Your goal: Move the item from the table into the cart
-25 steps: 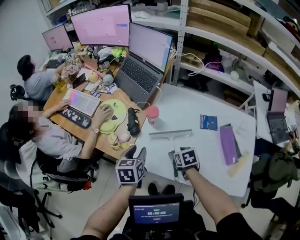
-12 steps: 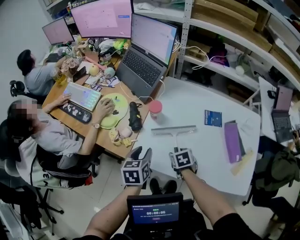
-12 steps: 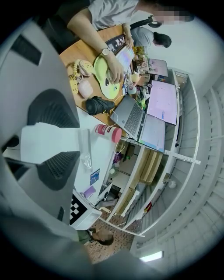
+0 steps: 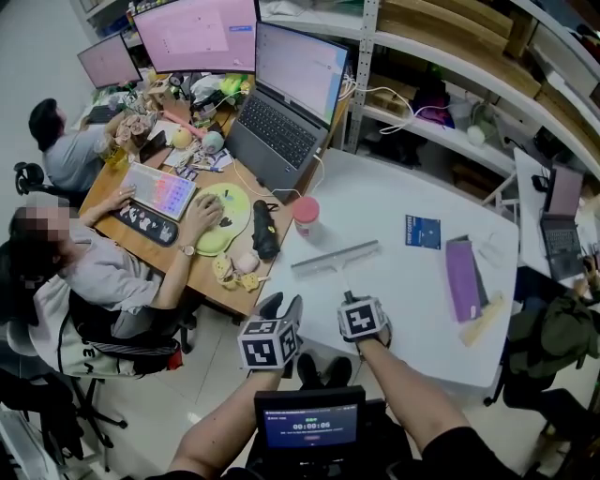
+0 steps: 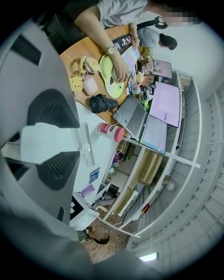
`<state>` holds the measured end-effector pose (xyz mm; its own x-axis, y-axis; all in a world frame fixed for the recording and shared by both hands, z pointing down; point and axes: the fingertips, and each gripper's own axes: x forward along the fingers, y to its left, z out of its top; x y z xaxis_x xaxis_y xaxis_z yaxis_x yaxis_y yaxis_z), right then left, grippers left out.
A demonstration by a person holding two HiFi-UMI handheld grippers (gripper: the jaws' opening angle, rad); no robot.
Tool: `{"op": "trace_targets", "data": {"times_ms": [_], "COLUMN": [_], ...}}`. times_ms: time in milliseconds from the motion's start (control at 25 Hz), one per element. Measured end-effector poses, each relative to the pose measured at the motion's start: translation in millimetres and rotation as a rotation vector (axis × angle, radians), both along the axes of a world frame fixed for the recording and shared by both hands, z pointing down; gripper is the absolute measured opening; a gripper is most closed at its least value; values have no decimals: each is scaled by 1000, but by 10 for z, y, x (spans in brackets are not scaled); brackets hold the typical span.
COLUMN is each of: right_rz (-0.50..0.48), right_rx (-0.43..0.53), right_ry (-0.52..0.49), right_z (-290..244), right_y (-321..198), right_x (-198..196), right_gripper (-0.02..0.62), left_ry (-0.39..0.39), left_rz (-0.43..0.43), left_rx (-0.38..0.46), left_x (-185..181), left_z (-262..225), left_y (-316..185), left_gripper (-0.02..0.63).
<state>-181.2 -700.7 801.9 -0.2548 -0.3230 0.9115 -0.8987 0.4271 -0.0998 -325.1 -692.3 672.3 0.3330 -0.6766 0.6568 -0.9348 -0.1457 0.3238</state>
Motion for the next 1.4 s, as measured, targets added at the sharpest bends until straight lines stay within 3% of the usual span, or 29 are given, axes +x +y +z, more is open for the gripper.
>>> {"op": "trace_targets", "data": {"times_ms": [160,480,600,800,1000,1160,1400], "right_rz": [-3,-14,-19,2,13,50,146], "right_rx": [-4,35,73,113,234,365,584], "right_ry": [-19,-81,-92,-117,-143,-205,-266], "right_z": [-23,-199,-348,-567,-1028,-1737,-2786], "right_y": [20,0,-12,-25,-90,-122,-24], "right_x": [-15,-51,10,190,397,598,1222], "right_gripper": [86,86,86,86,85,86,86], "left_ry": [4,10,14,12,10,-4,11], "left_rz": [-11,-3,11,21,49,105,222], "left_rx": [15,71,90,118,176,249,349], "left_x": [-13,48,136,272,440,658,1322], "left_z": [-47,-217,-308,-472,-747,-1131,-1659], "left_y": [-2,-21,7,18,23,19,48], "left_gripper": [162,82,21,21,0,0,0]}}
